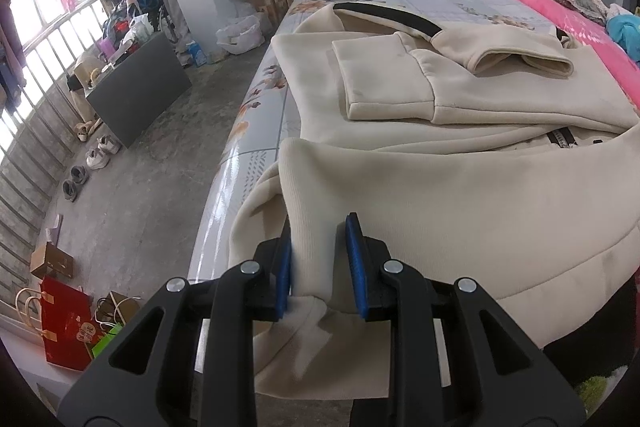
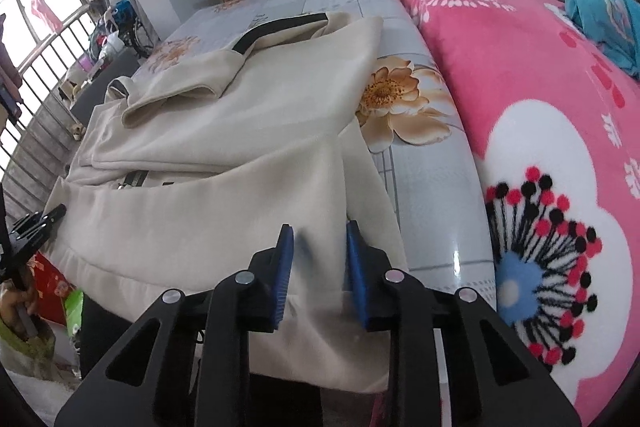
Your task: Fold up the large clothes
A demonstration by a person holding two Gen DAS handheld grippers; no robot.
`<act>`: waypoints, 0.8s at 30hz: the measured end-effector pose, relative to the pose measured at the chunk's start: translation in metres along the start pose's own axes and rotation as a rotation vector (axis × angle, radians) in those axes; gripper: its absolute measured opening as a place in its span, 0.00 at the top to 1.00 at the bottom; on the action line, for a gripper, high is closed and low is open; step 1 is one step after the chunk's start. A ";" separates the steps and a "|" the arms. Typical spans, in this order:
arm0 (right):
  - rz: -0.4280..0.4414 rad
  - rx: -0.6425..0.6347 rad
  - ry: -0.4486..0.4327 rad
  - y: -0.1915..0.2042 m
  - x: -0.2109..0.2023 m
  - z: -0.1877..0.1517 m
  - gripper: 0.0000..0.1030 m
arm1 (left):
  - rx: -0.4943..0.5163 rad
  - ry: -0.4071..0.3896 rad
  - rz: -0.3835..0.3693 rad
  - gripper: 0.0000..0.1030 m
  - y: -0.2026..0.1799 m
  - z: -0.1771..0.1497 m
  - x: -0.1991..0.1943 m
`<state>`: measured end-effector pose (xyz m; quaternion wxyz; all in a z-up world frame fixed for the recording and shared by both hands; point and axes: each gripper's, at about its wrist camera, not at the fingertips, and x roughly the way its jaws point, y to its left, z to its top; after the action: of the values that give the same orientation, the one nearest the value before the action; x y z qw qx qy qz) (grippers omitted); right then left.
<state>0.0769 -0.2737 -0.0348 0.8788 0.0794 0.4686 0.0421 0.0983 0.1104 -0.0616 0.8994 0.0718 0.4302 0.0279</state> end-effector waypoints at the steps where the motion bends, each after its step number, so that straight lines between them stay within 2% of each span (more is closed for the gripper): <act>1: -0.003 -0.001 -0.002 0.001 0.003 0.003 0.74 | 0.003 0.000 0.002 0.77 0.000 0.000 0.000; 8: -0.034 -0.022 0.006 0.006 0.017 0.012 0.75 | 0.005 -0.001 0.002 0.77 -0.001 -0.001 0.000; 14: -0.101 -0.076 0.006 0.018 0.014 0.008 0.81 | 0.011 -0.001 0.006 0.77 -0.001 0.000 -0.001; 24: -0.178 -0.135 0.011 0.028 0.017 0.007 0.81 | 0.011 -0.001 0.007 0.77 -0.001 0.000 -0.001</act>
<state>0.0924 -0.2442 -0.0400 0.8798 -0.0220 0.4748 -0.0042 0.0980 0.1094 -0.0607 0.8991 0.0784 0.4297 0.0286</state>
